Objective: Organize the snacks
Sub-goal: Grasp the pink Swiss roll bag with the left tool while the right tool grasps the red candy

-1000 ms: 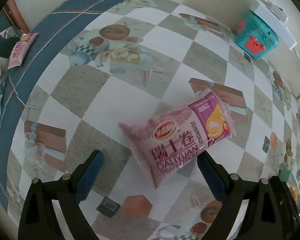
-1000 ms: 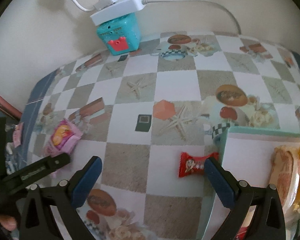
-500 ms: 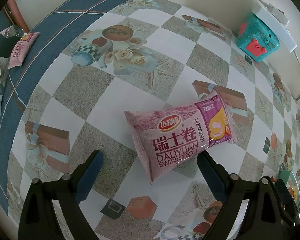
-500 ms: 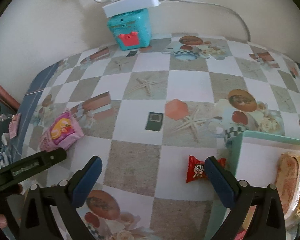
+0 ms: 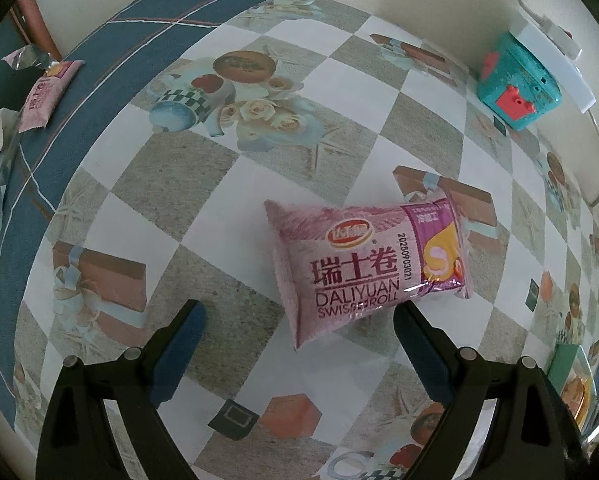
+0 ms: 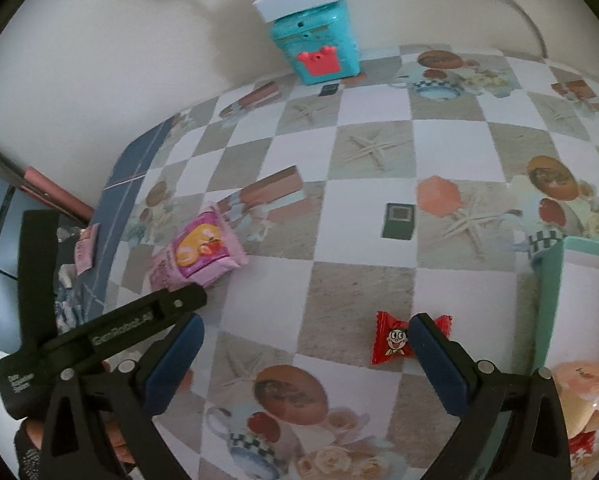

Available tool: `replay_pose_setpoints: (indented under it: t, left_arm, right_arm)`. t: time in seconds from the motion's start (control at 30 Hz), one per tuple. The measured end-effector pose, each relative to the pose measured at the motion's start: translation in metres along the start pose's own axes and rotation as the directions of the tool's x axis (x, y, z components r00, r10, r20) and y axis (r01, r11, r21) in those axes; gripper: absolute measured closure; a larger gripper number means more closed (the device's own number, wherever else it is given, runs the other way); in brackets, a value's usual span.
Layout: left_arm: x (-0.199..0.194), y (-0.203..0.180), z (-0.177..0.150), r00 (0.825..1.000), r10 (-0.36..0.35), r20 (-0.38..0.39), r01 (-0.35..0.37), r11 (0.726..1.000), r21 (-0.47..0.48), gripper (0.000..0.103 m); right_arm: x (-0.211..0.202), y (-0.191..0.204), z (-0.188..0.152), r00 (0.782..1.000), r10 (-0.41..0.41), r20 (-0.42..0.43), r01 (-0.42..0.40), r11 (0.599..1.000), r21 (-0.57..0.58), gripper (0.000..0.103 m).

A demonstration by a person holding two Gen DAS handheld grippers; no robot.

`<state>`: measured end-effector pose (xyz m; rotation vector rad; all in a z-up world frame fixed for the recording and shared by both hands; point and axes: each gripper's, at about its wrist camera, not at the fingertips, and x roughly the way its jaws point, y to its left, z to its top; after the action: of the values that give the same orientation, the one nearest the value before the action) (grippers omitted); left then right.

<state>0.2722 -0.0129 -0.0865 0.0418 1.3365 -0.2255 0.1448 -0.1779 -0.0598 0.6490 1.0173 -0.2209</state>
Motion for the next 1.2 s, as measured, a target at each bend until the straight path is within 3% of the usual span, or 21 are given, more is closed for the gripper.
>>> replay_pose_setpoints:
  t: [0.07,0.17,0.27,0.57,0.73,0.83,0.93,1.1,1.2]
  left_arm:
    - [-0.001,0.002,0.000,1.000,-0.001,0.001,0.001,1.000,0.000,0.008]
    - [-0.002,0.002,0.000,1.000,-0.001,0.000,0.001,1.000,0.000,0.008]
    - [-0.002,0.002,0.000,1.000,-0.002,0.000,0.002,1.000,0.000,0.008]
    - [-0.002,0.002,-0.001,1.000,0.003,0.010,-0.003,1.000,0.003,0.008]
    - [-0.002,0.003,-0.001,1.000,0.003,0.017,-0.003,1.000,0.010,0.008]
    - [-0.005,0.000,-0.002,1.000,0.002,0.024,-0.002,1.000,0.015,0.011]
    - [-0.009,-0.002,-0.002,0.999,0.014,0.041,-0.015,1.000,0.025,0.028]
    - [-0.015,-0.002,0.000,0.998,0.006,0.056,-0.007,1.000,0.024,0.059]
    - [-0.018,0.001,0.002,0.998,0.003,0.059,-0.003,1.000,0.010,0.072]
  right_arm:
    - [-0.004,0.001,0.001,0.998,-0.054,0.015,0.054,0.999,-0.005,0.000]
    - [-0.010,0.004,0.002,0.979,-0.196,0.051,0.198,0.979,-0.049,0.000]
    - [-0.007,0.000,0.002,0.965,-0.259,0.040,0.261,0.964,-0.052,0.004]
    - [0.013,-0.012,-0.002,0.948,-0.316,-0.026,0.314,0.948,-0.049,0.026]
    - [0.012,-0.011,-0.003,0.942,-0.334,-0.011,0.333,0.941,-0.067,0.050]
    - [0.011,-0.011,-0.003,0.941,-0.338,-0.011,0.336,0.939,-0.077,0.059]
    - [0.010,-0.010,-0.004,0.940,-0.342,-0.011,0.340,0.937,-0.083,0.065]
    - [0.010,-0.010,-0.004,0.941,-0.338,-0.012,0.336,0.938,-0.081,0.066]
    - [0.010,-0.010,-0.004,0.942,-0.335,-0.013,0.333,0.939,-0.080,0.066]
